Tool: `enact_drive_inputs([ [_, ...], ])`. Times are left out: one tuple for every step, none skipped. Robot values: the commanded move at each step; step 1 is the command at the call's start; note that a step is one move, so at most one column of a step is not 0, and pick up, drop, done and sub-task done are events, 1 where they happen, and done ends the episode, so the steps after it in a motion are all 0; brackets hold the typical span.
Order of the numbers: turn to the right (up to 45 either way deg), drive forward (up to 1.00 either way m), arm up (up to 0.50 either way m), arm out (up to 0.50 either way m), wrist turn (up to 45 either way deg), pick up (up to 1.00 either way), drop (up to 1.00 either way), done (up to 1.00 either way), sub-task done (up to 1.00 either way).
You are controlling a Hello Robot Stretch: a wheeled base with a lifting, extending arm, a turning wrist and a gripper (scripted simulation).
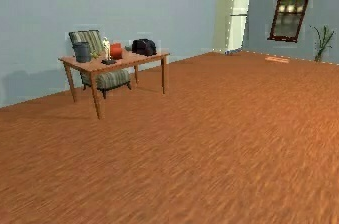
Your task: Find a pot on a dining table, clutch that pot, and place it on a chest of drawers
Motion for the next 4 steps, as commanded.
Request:
enact_drive_inputs([
  [-24.0, 0.00, 0.00, 0.00, 0.0, 0.00, 0.00, 0.00, 0.00],
  [0.0, 1.00, 0.00, 0.00, 0.0, 0.00, 0.00, 0.00, 0.00],
  [0.0, 0.95, 0.00, 0.00, 0.0, 0.00, 0.00, 0.00, 0.00],
  [-18.0, 0.00, 0.00, 0.00, 0.0, 0.00, 0.00, 0.00, 0.00],
])
